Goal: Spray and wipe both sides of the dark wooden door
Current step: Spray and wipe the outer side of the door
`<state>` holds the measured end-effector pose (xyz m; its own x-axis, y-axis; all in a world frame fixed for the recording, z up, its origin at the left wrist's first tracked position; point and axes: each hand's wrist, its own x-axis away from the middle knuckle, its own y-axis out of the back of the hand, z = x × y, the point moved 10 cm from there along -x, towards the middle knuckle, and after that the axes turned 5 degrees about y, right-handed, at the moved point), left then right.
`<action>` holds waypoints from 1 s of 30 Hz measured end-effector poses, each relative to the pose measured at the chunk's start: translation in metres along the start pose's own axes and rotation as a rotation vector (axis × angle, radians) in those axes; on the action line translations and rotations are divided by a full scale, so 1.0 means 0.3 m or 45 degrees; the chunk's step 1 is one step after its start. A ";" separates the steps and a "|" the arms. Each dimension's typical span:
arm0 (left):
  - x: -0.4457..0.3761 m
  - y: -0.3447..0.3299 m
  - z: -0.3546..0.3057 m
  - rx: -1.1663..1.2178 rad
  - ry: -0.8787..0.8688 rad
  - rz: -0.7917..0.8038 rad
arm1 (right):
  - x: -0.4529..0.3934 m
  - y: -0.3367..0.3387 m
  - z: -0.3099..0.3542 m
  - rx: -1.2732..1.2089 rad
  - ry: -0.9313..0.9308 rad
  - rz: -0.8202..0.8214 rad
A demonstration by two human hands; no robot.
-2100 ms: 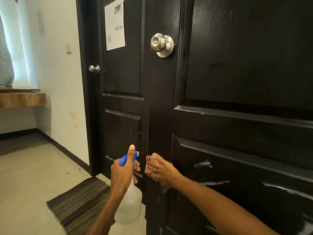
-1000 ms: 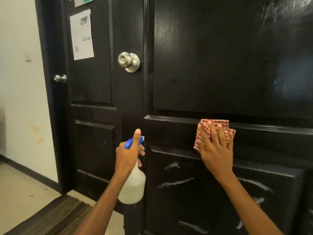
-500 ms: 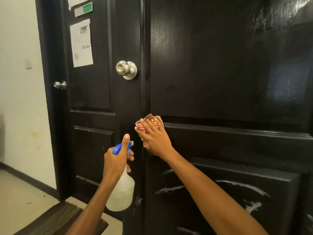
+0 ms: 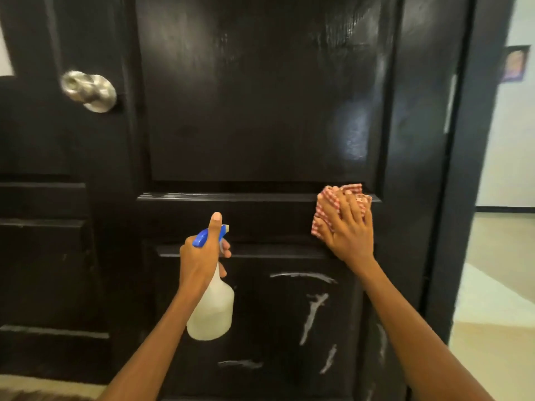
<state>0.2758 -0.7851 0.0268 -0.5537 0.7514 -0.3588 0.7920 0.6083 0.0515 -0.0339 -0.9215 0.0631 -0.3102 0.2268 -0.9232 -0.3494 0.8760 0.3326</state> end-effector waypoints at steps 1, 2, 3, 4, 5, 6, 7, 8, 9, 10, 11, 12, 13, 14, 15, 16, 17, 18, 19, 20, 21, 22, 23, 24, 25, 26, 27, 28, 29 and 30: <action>0.003 -0.040 -0.003 0.005 0.001 0.026 | 0.027 0.019 -0.092 0.019 -0.091 -0.014; 0.010 -0.085 -0.008 0.011 0.001 0.054 | 0.056 0.038 -0.179 0.036 -0.180 -0.028; 0.020 -0.124 -0.013 0.009 0.000 0.077 | 0.081 0.051 -0.248 0.042 -0.268 -0.035; 0.030 -0.160 -0.016 0.000 -0.003 0.100 | 0.103 0.058 -0.304 0.034 -0.371 -0.043; 0.039 -0.190 -0.018 -0.004 -0.005 0.119 | 0.124 0.065 -0.347 0.014 -0.493 -0.065; 0.047 -0.207 -0.019 0.001 -0.006 0.126 | 0.140 0.065 -0.372 -0.029 -0.629 -0.100; 0.054 -0.222 -0.019 0.006 -0.007 0.134 | 0.157 0.061 -0.383 -0.079 -0.766 -0.143; 0.061 -0.230 -0.018 0.008 -0.010 0.137 | 0.167 0.055 -0.372 -0.119 -0.878 -0.191; 0.064 -0.230 -0.014 0.000 -0.021 0.137 | 0.168 0.048 -0.341 -0.138 -0.954 -0.231; 0.068 -0.225 -0.010 -0.008 -0.031 0.133 | 0.161 0.039 -0.296 -0.143 -0.978 -0.251; 0.071 -0.217 -0.005 -0.012 -0.036 0.126 | 0.146 0.024 -0.235 -0.146 -0.941 -0.242; 0.069 -0.204 0.001 -0.015 -0.039 0.120 | 0.128 0.002 -0.162 -0.154 -0.855 -0.213; 0.065 -0.189 0.007 -0.019 -0.043 0.112 | 0.108 -0.020 -0.078 -0.172 -0.738 -0.182; 0.058 -0.170 0.014 -0.026 -0.043 0.098 | 0.088 -0.041 0.011 -0.200 -0.612 -0.153; 0.051 -0.148 0.024 -0.035 -0.039 0.078 | 0.068 -0.061 0.102 -0.226 -0.483 -0.122; 0.045 -0.125 0.033 -0.040 -0.034 0.053 | 0.050 -0.078 0.194 -0.239 -0.336 -0.086; 0.039 -0.104 0.047 -0.048 -0.027 0.028 | 0.040 -0.094 0.290 -0.240 -0.160 -0.042; 0.035 -0.088 0.060 -0.058 -0.022 0.009 | 0.038 -0.109 0.379 -0.227 0.044 0.006; 0.034 -0.082 0.073 -0.071 -0.017 -0.001 | 0.047 -0.124 0.447 -0.202 0.250 0.064; 0.036 -0.083 0.085 -0.086 -0.011 -0.006 | 0.061 -0.139 0.484 -0.164 0.423 0.126; 0.039 -0.087 0.093 -0.098 -0.006 -0.006 | 0.070 -0.147 0.490 -0.122 0.546 0.168; 0.041 -0.097 0.099 -0.104 -0.002 0.000 | 0.075 -0.147 0.467 -0.094 0.605 0.174; 0.045 -0.110 0.102 -0.101 0.001 0.010 | 0.077 -0.138 0.423 -0.082 0.600 0.144; 0.048 -0.131 0.101 -0.094 0.002 0.026 | 0.083 -0.126 0.354 -0.081 0.539 0.097; 0.053 -0.155 0.099 -0.083 0.001 0.046 | 0.099 -0.109 0.268 -0.077 0.444 0.046; 0.058 -0.180 0.093 -0.070 -0.002 0.069 | 0.127 -0.095 0.172 -0.063 0.339 0.008; 0.065 -0.212 0.088 -0.057 -0.004 0.093 | 0.164 -0.080 0.065 -0.041 0.222 -0.008; 0.072 -0.245 0.082 -0.045 -0.004 0.113 | 0.204 -0.071 -0.043 -0.020 0.092 0.001; 0.082 -0.283 0.076 -0.033 -0.004 0.134 | 0.241 -0.061 -0.151 -0.002 -0.041 0.024; 0.093 -0.322 0.070 -0.024 -0.004 0.155 | 0.269 -0.046 -0.251 0.007 -0.173 0.047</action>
<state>0.1892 -0.8284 -0.0076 -0.4530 0.8191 -0.3519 0.8483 0.5174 0.1124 -0.1206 -0.9472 -0.0016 -0.2000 0.3139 -0.9282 -0.3351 0.8683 0.3658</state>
